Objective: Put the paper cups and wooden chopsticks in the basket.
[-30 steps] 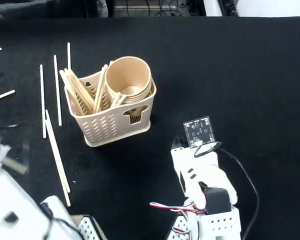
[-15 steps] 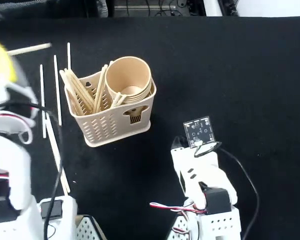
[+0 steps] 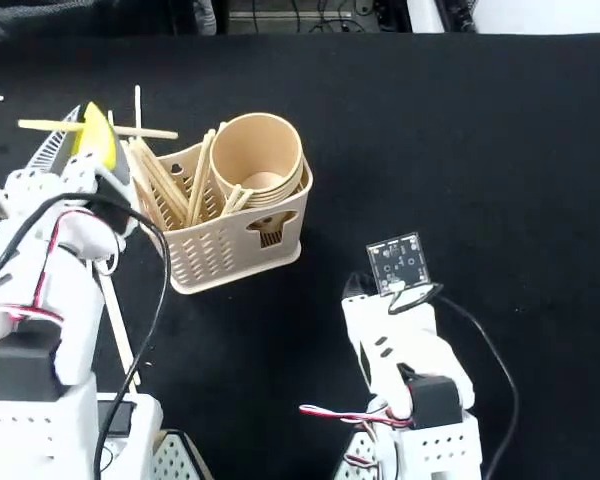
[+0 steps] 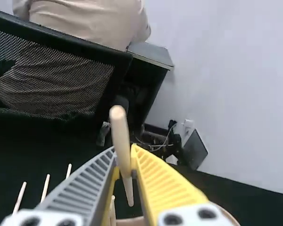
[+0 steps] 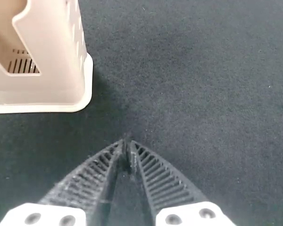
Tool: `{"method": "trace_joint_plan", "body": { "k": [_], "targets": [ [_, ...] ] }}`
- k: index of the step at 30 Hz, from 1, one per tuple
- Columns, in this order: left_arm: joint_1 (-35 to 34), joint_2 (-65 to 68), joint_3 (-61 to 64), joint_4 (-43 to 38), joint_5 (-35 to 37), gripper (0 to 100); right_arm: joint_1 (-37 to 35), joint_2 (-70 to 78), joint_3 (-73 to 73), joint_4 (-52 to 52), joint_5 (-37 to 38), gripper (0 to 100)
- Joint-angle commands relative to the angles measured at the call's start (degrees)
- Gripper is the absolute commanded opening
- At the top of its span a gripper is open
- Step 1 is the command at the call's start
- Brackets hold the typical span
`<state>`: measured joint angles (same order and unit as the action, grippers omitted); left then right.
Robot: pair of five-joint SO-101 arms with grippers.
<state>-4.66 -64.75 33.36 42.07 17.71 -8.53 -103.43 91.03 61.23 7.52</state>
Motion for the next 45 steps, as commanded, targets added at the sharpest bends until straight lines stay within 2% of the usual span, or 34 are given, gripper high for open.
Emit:
{"method": "trace_joint_plan", "body": {
  "k": [1, 6, 10, 14, 20, 27, 31, 36, 38, 41, 42, 45],
  "targets": [
    [2.9, 0.4, 0.5, 2.9, -0.7, 3, 0.2, -5.1, -0.7, 0.2, 0.1, 1.4],
    [5.8, 0.4, 0.2, 5.9, -1.5, 3, 0.2, -5.1, -0.7, 0.2, 0.1, 1.4],
    [5.8, 0.4, -3.7, 7.3, -7.4, 3, 0.2, -5.1, -0.7, 0.2, 0.1, 1.4],
    [5.7, 1.3, -12.8, 16.7, -12.0, 3, 0.2, -5.1, -0.7, 0.2, 0.1, 1.4],
    [5.8, 11.1, -30.1, 32.3, -12.0, 3, 0.2, -5.1, -0.7, 0.2, 0.1, 1.4],
    [5.8, 26.1, -44.5, 43.9, -12.0, 3, 0.2, -5.1, -0.7, 0.2, 0.1, 1.4],
    [5.9, 32.2, -40.4, 44.5, -12.0, 3, 0.2, -5.1, -0.7, 0.2, 0.1, 1.4],
    [5.9, 32.3, -33.5, 42.9, -12.3, 4, 0.2, -5.1, -0.7, 0.2, 0.1, 1.4],
    [5.9, 31.6, -33.4, 44.5, -12.0, 11, 0.2, -5.1, -0.7, 0.2, 0.1, 1.4],
    [5.4, 28.9, -33.3, 46.1, -12.0, 26, 0.2, -5.1, -0.7, 0.2, 0.1, 1.4],
    [5.3, 27.8, -33.1, 46.1, -12.0, 29, 0.2, -5.1, -0.7, 0.2, 0.1, 1.4],
    [1.7, 24.8, -33.4, 45.6, -12.0, 28, 0.2, -5.1, -0.7, 0.2, 0.1, 1.4]
  ]
}}
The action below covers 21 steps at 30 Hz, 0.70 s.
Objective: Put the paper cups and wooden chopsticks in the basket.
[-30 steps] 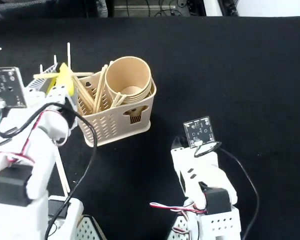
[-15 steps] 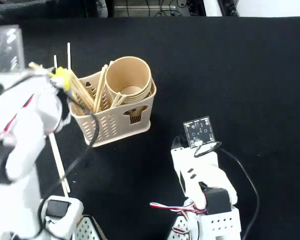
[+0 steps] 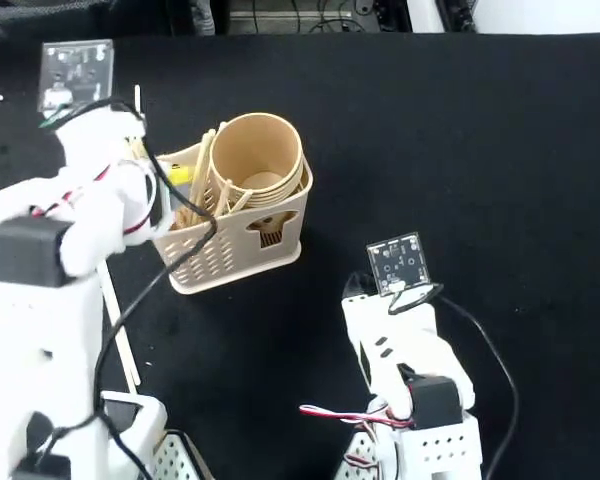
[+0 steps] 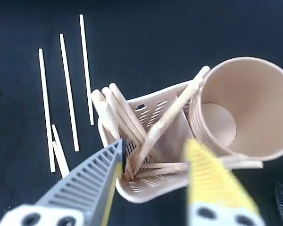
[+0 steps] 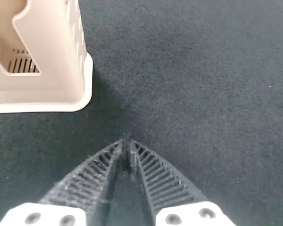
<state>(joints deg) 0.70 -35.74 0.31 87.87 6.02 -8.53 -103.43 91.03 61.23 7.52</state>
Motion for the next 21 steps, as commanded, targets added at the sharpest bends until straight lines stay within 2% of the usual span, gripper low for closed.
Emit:
{"method": "trace_joint_plan", "body": {
  "k": [1, 4, 7, 11, 16, 21],
  "targets": [
    [-6.7, -4.7, -0.8, -0.2, -0.6, 28, 0.2, -5.1, -0.7, 0.2, 0.1, 1.4],
    [-18.9, -1.1, -1.3, 0.1, -0.9, 27, 0.2, -5.1, -0.7, 0.2, 0.1, 1.4],
    [-25.8, 6.7, -1.5, -0.3, -6.2, 28, 0.2, -5.1, -0.6, 0.2, 0.1, 1.4],
    [-26.3, 19.3, -1.5, -3.1, -13.0, 28, 0.2, -5.1, -0.7, 0.2, 0.1, 1.4],
    [-26.3, 35.0, -4.8, -11.3, -13.3, 28, 0.2, -5.1, -0.6, 0.2, 0.1, 1.4],
    [-26.7, 52.9, -15.5, -12.3, -13.1, 28, 0.2, -5.1, -0.5, 0.1, 0.1, 1.4]
  ]
}}
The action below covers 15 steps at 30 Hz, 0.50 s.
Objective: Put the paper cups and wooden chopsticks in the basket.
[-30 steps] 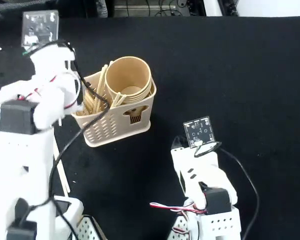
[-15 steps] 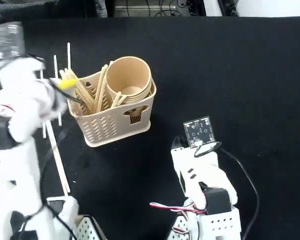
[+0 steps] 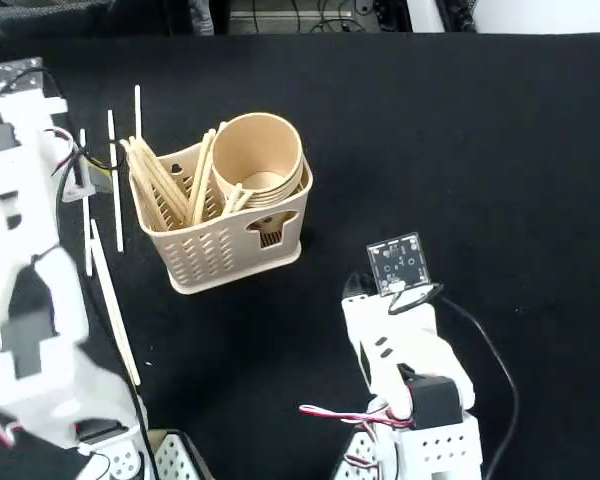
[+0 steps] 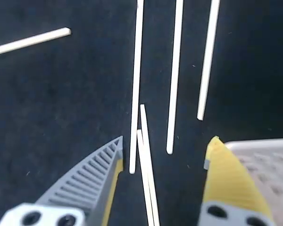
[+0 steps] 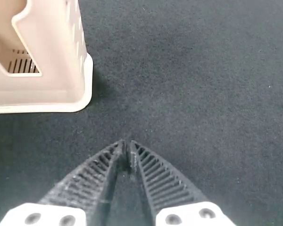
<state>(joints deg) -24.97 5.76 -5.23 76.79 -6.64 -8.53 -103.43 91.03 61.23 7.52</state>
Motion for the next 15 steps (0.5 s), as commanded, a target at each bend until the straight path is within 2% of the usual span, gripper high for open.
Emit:
{"method": "trace_joint_plan", "body": {
  "k": [1, 7, 9, 11, 14, 15],
  "targets": [
    [-1.1, 15.4, -12.7, -1.1, -0.4, 27, 0.2, -5.1, -0.5, 0.1, 0.1, 1.4],
    [-2.9, 37.4, -29.3, -0.5, -0.3, 27, 0.2, -5.1, -0.5, 0.1, 0.1, 1.4],
    [-3.3, 43.0, -35.0, 2.2, -0.3, 27, 0.2, -5.1, -0.5, 0.1, 0.1, 1.4],
    [-3.4, 46.7, -41.9, 6.7, -0.6, 21, 0.2, -5.1, -0.5, 0.1, 0.1, 1.4],
    [-3.1, 50.7, -52.9, 13.2, -0.7, 4, 0.2, -5.1, -0.6, 0.2, 0.1, 1.4],
    [-2.9, 51.8, -55.9, 15.4, -0.7, 2, 0.2, -5.1, -0.6, 0.2, 0.1, 1.4]
  ]
}}
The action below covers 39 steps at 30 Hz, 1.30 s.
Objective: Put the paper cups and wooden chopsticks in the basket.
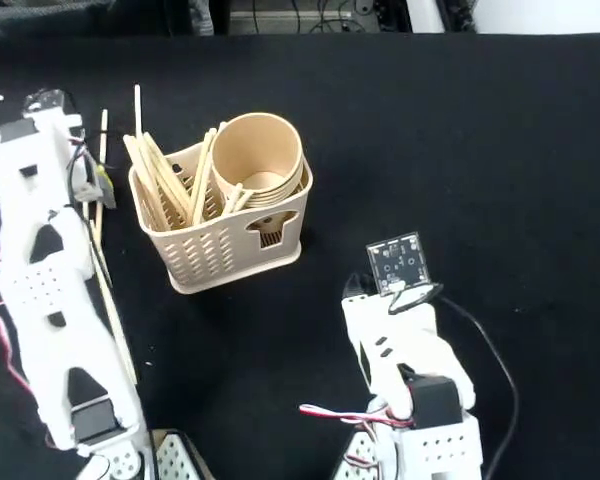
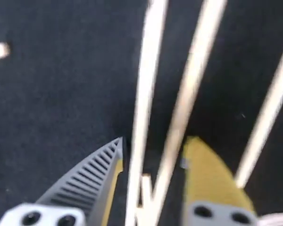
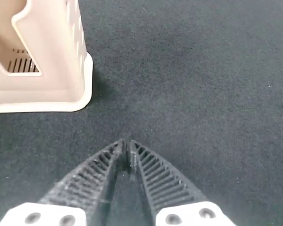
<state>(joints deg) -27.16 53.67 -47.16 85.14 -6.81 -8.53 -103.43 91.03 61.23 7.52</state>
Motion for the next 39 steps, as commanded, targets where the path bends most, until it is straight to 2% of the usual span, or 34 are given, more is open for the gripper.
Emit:
{"method": "trace_joint_plan", "body": {
  "k": [1, 4, 10, 14, 20, 24, 29, 35, 39],
  "targets": [
    [-0.3, 4.8, -16.7, 9.8, -0.5, 4, 0.2, -5.1, -0.6, 0.2, 0.1, 1.4],
    [0.7, 7.3, -25.2, 15.9, -0.5, 3, 0.3, -5.1, -0.6, 0.2, 0.1, 1.4],
    [1.9, 4.4, -25.4, 15.9, -0.4, 3, 0.3, -5.1, -0.6, 0.2, 0.1, 1.4],
    [4.0, -4.7, -17.2, 16.0, -0.3, 3, 0.3, -5.1, -0.6, 0.2, 0.1, 1.4],
    [8.9, -32.3, 6.6, 15.4, -0.2, 3, 0.3, -5.1, -0.6, 0.2, 0.1, 1.4],
    [10.3, -51.1, 20.9, 9.4, -0.1, 3, 0.3, -5.1, -0.6, 0.2, 0.1, 1.4],
    [10.4, -70.7, 36.8, -2.8, 0.2, 3, 0.3, -5.1, -0.6, 0.2, 0.1, 1.4],
    [10.8, -91.6, 52.4, -16.5, 7.2, 3, 0.3, -5.1, -0.6, 0.2, 0.1, 1.4],
    [15.3, -105.3, 60.9, -22.4, 10.5, 3, 0.3, -5.1, -0.6, 0.2, 0.1, 1.4]
  ]
}}
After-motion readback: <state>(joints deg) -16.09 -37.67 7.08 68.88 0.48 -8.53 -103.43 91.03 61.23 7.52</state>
